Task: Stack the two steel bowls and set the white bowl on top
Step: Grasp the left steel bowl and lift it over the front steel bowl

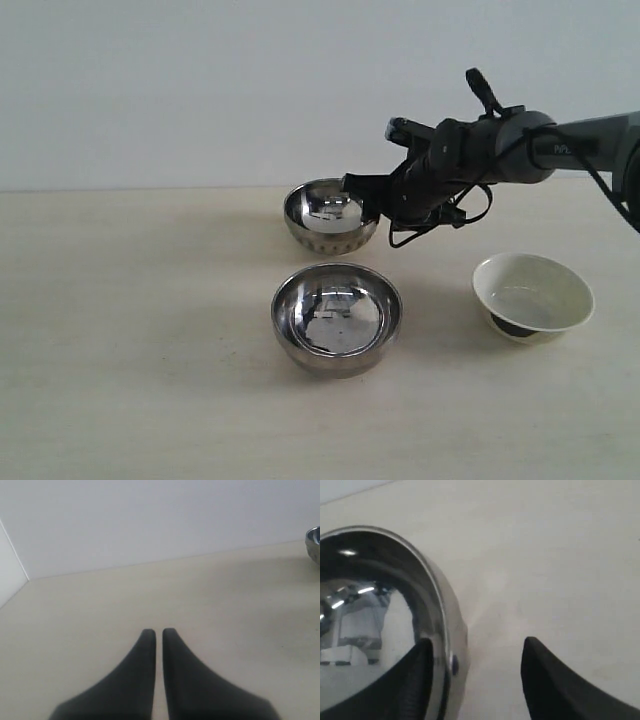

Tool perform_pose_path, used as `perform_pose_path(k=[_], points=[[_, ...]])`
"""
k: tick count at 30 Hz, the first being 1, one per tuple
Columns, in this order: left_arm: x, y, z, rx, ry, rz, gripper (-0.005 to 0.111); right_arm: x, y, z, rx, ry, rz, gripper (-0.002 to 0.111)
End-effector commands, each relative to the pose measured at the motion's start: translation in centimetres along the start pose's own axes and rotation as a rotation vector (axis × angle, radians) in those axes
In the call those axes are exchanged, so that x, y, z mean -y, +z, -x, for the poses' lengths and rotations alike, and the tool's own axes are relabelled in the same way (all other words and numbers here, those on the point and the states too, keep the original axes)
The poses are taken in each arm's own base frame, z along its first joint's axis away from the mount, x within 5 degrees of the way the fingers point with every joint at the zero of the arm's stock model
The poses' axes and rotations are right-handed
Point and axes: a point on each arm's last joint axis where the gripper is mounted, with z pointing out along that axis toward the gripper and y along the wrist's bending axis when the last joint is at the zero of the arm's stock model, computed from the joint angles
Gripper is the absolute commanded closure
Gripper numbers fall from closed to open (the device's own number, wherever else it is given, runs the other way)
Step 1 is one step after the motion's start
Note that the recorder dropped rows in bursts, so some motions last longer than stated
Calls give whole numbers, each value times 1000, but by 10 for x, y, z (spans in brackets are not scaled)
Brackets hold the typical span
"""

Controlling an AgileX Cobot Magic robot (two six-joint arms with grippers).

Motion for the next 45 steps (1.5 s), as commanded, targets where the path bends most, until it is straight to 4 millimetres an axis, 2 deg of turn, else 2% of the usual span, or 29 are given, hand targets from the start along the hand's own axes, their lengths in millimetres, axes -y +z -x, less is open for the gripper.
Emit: perform_pose_path(k=[1,5,6,11,14,24,28,29,30,31,33,36,39,41,45], points=[[0,0,0,8,-17,1,103,0,3,3,32,2,8,74],[0,0,0,8,-17,1,103,0,3,2,32,0,8,106],[0,0,0,8,-17,1,103,0,3,2,29,0,8,108],[0,0,0,8,-17,1,103,-2,-1,4,27,1,10,108],[0,0,0,8,-17,1,103,-9,-16,12,37,-1,23,108],[0,0,0,8,-17,1,103,-34,-93,44,57,-44,68,108],[0,0,0,8,-17,1,103,-42,-125,48,33,-65,74,108],[0,0,0,8,-17,1,103,-43,-140,47,38,-66,77,108],[0,0,0,8,-17,1,103,-42,-148,44,46,-65,78,108],[0,0,0,8,-17,1,103,-41,-164,39,70,-59,82,108],[0,0,0,8,-17,1,103,-32,-180,21,64,-60,66,108],[0,0,0,8,-17,1,103,-22,-192,0,23,-56,45,108],[0,0,0,8,-17,1,103,-19,-197,-34,-59,-110,16,108],[0,0,0,8,-17,1,103,-26,-194,-51,-92,-141,24,108],[0,0,0,8,-17,1,103,-42,-191,-65,-96,-168,52,108]])
